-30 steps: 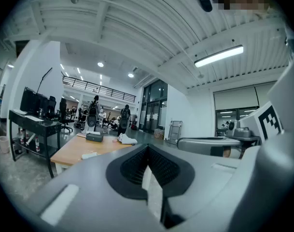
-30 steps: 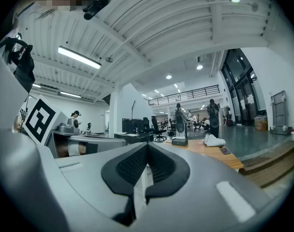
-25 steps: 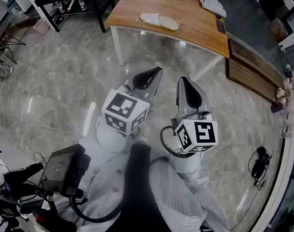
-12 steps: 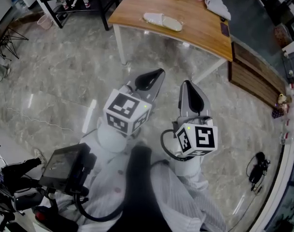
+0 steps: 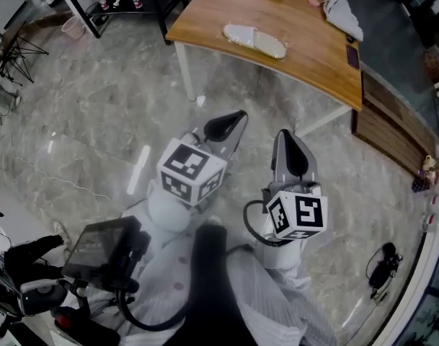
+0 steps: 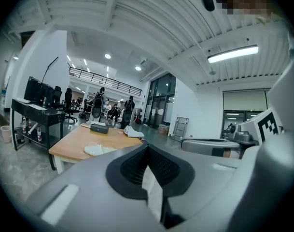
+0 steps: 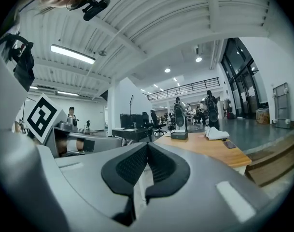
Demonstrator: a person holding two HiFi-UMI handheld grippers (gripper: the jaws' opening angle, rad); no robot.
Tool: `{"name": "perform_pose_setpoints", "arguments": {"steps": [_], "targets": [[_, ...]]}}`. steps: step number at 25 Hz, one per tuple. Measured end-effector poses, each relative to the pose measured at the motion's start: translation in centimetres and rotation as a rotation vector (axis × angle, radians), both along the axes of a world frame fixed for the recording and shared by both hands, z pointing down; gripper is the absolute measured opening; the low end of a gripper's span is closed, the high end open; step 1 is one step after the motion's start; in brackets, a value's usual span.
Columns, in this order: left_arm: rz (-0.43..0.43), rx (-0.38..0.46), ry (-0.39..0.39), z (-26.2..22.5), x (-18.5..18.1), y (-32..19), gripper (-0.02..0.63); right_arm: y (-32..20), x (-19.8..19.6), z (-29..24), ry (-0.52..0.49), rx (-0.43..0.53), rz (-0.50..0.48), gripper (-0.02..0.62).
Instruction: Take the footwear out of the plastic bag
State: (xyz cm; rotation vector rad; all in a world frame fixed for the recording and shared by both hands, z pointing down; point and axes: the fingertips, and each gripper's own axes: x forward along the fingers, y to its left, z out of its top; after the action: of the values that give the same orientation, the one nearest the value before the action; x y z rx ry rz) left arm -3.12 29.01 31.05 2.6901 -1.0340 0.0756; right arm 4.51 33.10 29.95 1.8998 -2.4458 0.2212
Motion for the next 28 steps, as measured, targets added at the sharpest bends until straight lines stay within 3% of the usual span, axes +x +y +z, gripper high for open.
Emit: {"name": "perform_pose_setpoints", "arguments": {"steps": [9, 15, 22, 28], "targets": [[0.023, -0.004, -0.022, 0.9, 0.7, -16.0, 0.002, -16.5, 1.4, 1.1, 0.014, -0.015, 0.035, 0.014], [0.042, -0.075, -0.029, 3.3, 0.2, -24.3, 0.002, -24.9, 1.9, 2.6, 0.011, -0.052, 0.063, 0.014], [0.046, -0.187, -0.021, 6.8, 1.4, -34.0, 0.002, -33.9, 5.8, 6.4, 0.015, -0.165, 0.05, 0.014], [0.061, -0.355, -0.012, 11.5, 3.7, -43.2, 0.002, -41.1, 11.9, 13.1, -0.037, -0.387, -0.015, 0.015]]}}
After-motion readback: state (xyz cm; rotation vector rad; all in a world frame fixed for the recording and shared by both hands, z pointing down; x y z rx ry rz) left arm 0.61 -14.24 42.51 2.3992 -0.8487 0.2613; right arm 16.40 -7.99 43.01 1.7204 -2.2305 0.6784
